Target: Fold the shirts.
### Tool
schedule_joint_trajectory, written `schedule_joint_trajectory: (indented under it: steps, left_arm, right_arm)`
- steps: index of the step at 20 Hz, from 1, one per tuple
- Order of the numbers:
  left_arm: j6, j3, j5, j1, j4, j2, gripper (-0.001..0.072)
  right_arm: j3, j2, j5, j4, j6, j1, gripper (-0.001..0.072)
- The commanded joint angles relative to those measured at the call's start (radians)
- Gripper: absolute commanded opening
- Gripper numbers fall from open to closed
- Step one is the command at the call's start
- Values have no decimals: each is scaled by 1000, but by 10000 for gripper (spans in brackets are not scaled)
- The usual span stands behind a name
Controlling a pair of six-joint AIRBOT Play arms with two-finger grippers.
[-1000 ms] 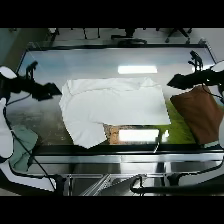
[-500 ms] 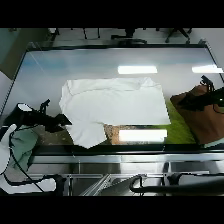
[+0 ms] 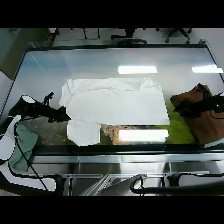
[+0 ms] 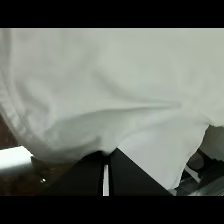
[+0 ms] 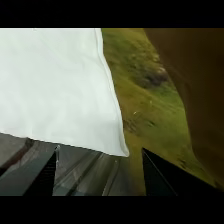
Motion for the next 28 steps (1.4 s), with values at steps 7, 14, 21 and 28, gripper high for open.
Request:
schedule_joint_trajectory:
  steps: [7, 14, 21, 28]
  left_arm:
    - [11, 11, -70, -1, 59, -8, 22]
    - [10, 68, -100, -1, 42, -7, 21]
    - [58, 373, -272, 0, -241, 284, 19]
    - [5, 976, -2, 0, -332, 658, 19]
  right_arm:
    - [-199, -55, -149, 16, -55, 45, 577]
    - [-196, -117, -211, 273, -230, 135, 38]
    - [174, 153, 35, 659, -273, 75, 14]
    - [567, 557, -288, 714, -272, 5, 13]
